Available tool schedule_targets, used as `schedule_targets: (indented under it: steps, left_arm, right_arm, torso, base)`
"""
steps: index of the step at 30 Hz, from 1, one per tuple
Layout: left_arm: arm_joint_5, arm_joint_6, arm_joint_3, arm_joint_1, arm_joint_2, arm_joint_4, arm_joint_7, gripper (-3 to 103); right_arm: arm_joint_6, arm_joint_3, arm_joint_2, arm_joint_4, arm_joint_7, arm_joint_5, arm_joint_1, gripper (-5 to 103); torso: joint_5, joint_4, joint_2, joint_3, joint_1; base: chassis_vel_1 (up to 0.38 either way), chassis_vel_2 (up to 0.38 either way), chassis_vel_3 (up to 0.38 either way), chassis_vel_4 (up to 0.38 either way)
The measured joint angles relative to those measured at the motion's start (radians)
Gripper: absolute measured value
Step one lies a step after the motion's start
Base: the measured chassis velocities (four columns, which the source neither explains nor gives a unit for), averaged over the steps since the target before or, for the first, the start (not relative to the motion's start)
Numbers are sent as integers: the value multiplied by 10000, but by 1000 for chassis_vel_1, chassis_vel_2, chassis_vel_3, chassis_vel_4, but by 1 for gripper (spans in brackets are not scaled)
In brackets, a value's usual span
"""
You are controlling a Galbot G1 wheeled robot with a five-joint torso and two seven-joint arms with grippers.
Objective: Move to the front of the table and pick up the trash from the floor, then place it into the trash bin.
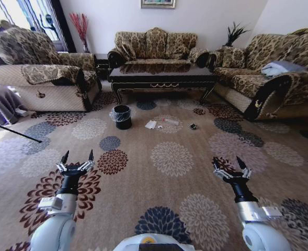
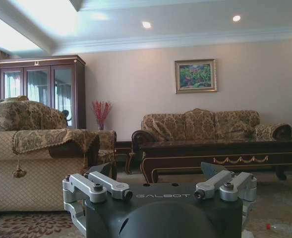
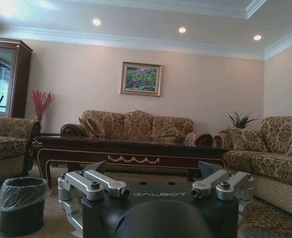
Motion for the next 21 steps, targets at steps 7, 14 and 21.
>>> schedule_targets:
  steps: [7,14,21]
  left_arm:
    - [9,40,49,18,-28,-60,0,100]
    - [-1,79,49,19,-21,-134,-6,100]
    - [-5,80,49,18,-41,-147,-17,100]
  right_arm:
    - [0,5,44,2,-10,-26,-34,100]
    - [7,-11,90,-8,-18,-71,-42,100]
    - [126,-26,110,-29,-269,-36,-33,100]
  torso:
    - [0,0,-315,-256,-59]
    - [0,0,-591,-475,-115]
    - [0,0,-851,-702,-150]
  base:
    - [0,0,0,0]
    - [0,0,0,0]
    - [0,0,0,0]
